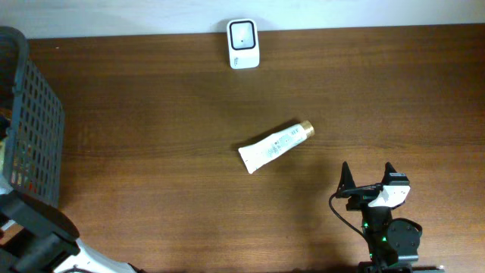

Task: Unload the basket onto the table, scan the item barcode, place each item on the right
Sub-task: 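Reach the left gripper into the basket and grasp the spaghetti pack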

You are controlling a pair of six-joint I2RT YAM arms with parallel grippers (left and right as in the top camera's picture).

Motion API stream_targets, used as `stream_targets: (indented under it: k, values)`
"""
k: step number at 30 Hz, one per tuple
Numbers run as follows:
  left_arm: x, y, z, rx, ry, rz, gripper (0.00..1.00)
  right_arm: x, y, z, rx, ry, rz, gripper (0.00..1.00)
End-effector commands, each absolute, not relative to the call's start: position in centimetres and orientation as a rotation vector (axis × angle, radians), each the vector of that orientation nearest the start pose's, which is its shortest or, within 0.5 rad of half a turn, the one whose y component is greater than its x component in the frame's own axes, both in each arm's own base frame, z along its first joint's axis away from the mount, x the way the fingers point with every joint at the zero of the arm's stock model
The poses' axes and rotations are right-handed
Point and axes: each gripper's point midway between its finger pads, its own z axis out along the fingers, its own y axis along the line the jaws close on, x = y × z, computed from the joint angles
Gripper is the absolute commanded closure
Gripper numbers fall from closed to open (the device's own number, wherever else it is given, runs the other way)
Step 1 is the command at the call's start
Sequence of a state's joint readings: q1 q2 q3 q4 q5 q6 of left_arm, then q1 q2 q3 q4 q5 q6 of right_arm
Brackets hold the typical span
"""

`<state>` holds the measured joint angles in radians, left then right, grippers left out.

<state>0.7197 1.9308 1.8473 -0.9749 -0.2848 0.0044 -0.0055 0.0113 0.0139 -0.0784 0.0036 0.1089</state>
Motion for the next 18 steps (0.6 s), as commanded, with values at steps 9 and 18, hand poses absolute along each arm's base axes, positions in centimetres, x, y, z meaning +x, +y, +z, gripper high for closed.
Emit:
stream_targets:
  k: [9,18]
  values:
    - [32.8,31.1,6.8,-0.599,2.834,0.345,0.40,24.6,-0.2,15.5,0.101,1.650,0.075,0.01]
    - [36.4,33.1,11.5,-0.797,2.621,0.228,0.33,24.6,-0.2,15.5,0.101,1.650,0.075,0.01]
